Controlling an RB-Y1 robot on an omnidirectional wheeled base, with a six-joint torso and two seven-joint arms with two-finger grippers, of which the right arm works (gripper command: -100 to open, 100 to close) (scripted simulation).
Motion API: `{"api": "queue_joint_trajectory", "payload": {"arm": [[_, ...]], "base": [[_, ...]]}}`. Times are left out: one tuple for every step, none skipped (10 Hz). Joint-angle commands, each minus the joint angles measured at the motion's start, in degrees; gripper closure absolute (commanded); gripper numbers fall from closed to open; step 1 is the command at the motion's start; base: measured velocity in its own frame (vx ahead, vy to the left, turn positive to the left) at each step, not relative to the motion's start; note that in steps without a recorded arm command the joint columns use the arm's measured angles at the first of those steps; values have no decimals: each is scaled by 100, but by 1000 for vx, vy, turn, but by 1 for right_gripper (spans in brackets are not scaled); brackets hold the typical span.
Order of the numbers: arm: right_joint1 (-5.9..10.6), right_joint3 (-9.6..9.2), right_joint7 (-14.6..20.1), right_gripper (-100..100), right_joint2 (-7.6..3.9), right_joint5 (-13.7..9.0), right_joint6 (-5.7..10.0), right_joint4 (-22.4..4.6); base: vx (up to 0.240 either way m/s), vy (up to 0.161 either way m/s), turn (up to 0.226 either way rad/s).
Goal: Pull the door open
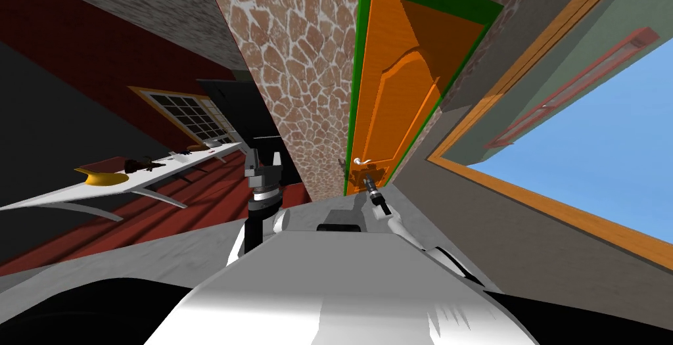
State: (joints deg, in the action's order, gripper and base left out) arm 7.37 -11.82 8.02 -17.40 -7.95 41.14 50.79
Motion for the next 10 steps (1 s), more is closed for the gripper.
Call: {"api": "queue_joint_trajectory", "payload": {"arm": [[120,-42,52,-100,-44,-10,39,-256],[169,-61,74,-100,-65,-15,53,-362],[218,-80,95,-100,-85,-20,67,-468],[260,-97,113,-100,-103,-24,80,-560],[299,-112,130,-100,-119,-27,91,-645],[338,-127,147,-100,-134,-31,102,-729],[377,-143,164,-100,-150,-35,113,-814],[453,-173,197,-100,-182,-42,135,-980],[507,-194,220,-100,-204,-48,151,-1098],[561,-215,244,-100,-225,-53,167,-1215]], "base": [[103,-102,85],[85,-92,53],[56,-77,53],[52,-64,67],[46,-56,55],[40,-52,43],[46,-51,55],[58,-66,92],[70,-96,82],[81,-97,75]]}}
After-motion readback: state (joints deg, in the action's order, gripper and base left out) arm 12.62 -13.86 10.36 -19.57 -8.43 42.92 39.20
